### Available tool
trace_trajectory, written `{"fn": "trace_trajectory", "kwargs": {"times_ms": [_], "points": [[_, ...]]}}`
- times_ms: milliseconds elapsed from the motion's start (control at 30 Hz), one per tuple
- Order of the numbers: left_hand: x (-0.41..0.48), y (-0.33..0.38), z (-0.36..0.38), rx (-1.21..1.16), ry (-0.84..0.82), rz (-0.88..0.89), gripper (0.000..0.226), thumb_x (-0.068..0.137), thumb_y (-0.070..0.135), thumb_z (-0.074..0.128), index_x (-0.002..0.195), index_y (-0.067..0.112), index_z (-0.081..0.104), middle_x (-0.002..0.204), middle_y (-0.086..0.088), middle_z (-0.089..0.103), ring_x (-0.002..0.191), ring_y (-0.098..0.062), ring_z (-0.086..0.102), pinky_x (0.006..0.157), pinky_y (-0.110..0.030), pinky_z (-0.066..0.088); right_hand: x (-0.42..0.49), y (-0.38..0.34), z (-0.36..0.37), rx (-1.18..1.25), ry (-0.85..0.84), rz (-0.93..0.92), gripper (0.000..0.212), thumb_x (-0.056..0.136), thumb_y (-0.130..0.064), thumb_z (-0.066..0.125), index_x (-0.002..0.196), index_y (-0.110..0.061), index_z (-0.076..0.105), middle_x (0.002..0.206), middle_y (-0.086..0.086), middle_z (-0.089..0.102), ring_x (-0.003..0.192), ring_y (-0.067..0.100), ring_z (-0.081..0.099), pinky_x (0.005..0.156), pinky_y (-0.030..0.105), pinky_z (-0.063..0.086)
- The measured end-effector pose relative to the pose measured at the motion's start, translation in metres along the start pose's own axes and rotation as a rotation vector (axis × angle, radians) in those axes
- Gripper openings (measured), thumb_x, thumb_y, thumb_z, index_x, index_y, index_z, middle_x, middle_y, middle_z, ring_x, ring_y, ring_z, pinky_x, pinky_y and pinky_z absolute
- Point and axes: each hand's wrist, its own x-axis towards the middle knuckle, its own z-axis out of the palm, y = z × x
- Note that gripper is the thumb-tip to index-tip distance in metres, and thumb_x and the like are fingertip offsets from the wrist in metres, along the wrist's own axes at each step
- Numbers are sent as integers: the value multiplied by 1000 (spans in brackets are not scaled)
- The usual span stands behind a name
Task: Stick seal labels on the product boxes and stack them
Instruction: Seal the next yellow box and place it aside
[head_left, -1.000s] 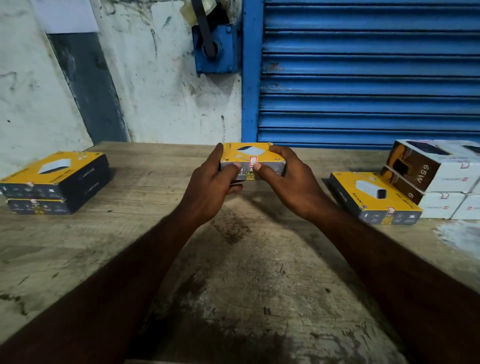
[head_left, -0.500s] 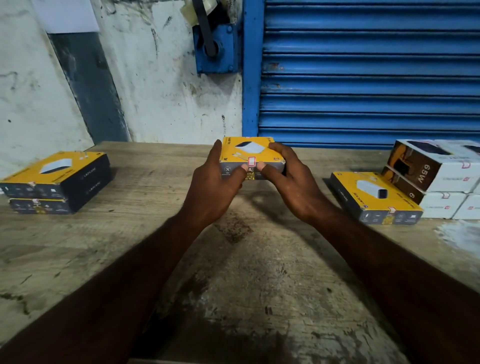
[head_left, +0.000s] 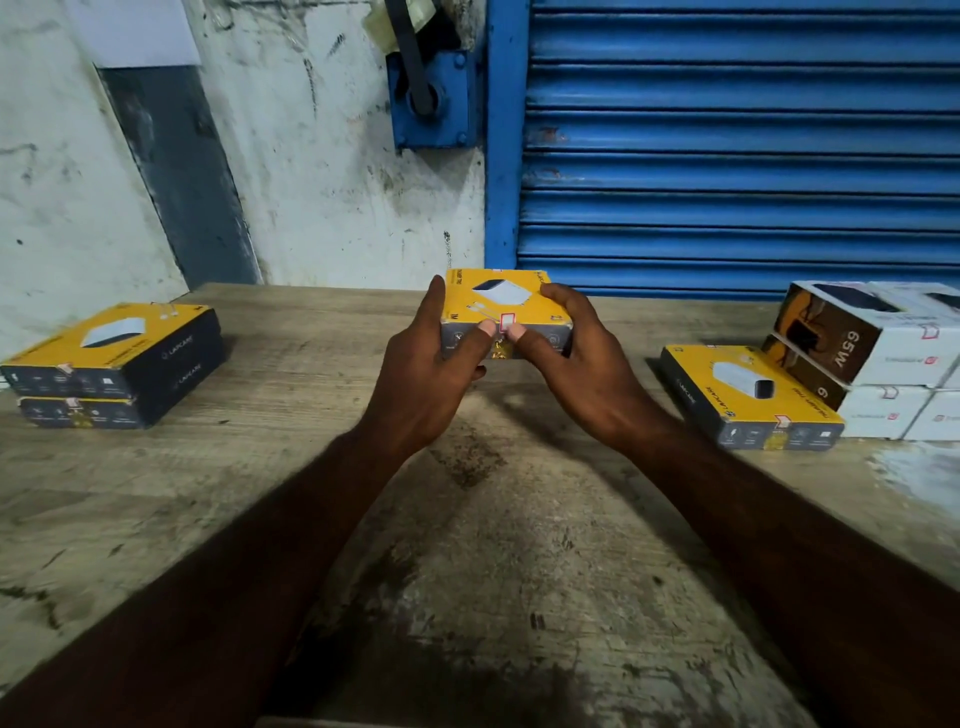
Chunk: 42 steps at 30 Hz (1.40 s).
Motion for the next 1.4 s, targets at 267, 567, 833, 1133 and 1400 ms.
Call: {"fn": "trace_trajectory", "kwargs": {"times_ms": [267, 567, 833, 1133, 1400], "points": [[2, -1, 0, -81, -22, -33, 60, 101, 29, 57, 154, 16, 33, 114, 6, 66, 104, -18, 69, 83, -41, 61, 2, 1, -1, -1, 27, -29, 56, 94, -25, 71, 142, -19, 44, 104, -21, 61, 81, -18, 60, 74, 3, 45], [13, 7, -12, -528, -102, -476, 24, 99, 23, 60, 112, 4, 66, 105, -13, 74, 88, -24, 74, 80, -39, 63, -3, -4, 0, 9, -20, -93, 61, 91, -16, 74, 141, -23, 39, 110, -33, 62, 97, -15, 61, 91, 17, 52], [13, 9, -13, -462, -86, -337, 29, 100, 17, 59, 124, 1, 63, 113, -13, 74, 105, -29, 72, 86, -42, 61, -4, -10, 2, 94, -51, -41, 54, 89, -24, 78, 130, -26, 44, 119, -19, 66, 106, -2, 66, 91, 24, 54], [11, 7, -13, -310, -131, -119, 39, 100, 12, 58, 139, 9, 53, 123, -9, 71, 112, -28, 69, 93, -49, 57, 2, -9, -1, 402, -168, 177, 60, 69, -15, 78, 126, -17, 59, 118, 12, 71, 107, 22, 69, 95, 50, 56], [9, 8, -12, -297, -142, -99, 39, 100, 11, 58, 139, 11, 52, 121, -8, 72, 111, -27, 70, 95, -50, 56, 2, -12, -6, 479, -174, 258, 40, 85, -6, 74, 122, -13, 61, 115, 8, 74, 106, 27, 72, 90, 42, 60]]}}
